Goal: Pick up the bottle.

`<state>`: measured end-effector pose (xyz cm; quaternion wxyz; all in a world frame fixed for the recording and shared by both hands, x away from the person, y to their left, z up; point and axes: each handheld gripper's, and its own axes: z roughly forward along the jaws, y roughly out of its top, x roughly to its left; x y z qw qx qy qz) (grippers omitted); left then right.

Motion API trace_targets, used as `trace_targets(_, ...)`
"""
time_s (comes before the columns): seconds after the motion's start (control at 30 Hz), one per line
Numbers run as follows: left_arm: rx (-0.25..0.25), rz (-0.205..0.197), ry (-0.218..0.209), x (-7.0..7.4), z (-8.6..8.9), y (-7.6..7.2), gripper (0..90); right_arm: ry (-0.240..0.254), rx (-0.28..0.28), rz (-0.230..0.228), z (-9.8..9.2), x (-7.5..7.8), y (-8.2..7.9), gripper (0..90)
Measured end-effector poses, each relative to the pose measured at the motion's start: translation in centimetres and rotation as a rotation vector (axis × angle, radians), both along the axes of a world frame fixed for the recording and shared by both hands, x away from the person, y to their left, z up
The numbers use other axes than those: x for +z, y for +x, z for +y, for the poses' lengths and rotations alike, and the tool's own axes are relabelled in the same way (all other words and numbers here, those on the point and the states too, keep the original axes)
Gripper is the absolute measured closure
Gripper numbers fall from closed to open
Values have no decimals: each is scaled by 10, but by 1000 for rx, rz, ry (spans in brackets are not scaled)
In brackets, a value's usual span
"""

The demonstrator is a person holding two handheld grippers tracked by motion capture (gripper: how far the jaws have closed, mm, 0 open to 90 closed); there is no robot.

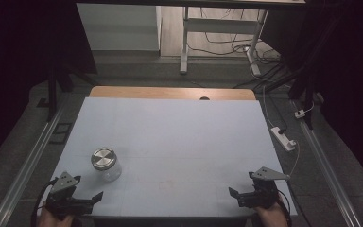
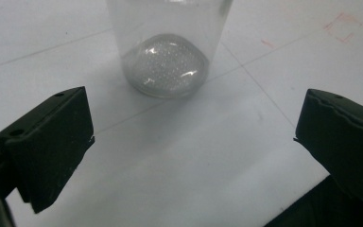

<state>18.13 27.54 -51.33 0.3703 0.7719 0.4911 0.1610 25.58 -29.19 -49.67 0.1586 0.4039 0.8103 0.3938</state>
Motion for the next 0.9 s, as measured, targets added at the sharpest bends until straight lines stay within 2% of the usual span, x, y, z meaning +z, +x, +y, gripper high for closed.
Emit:
trace_targets(0.2, -24, -13, -38, -1, 1, 7, 0, -2, 0, 0, 0, 0, 0, 0)
trace_targets(0.27, -29, -5, -47, -2, 0, 10, 0, -4, 1, -3, 0, 0, 0, 0)
trace_targets(0.6, -28, -29, -56, -6, -5, 24, 0, -9, 7, 0, 2, 0, 1, 0)
trace_targets(0.77, -31, -9, -75, -6, -6, 34, 0, -11, 8, 0, 2, 0, 2, 0)
trace_targets(0.9, -24, -10, -41, -7, -9, 43, 0, -9, 4, 2, 1, 0, 1, 0)
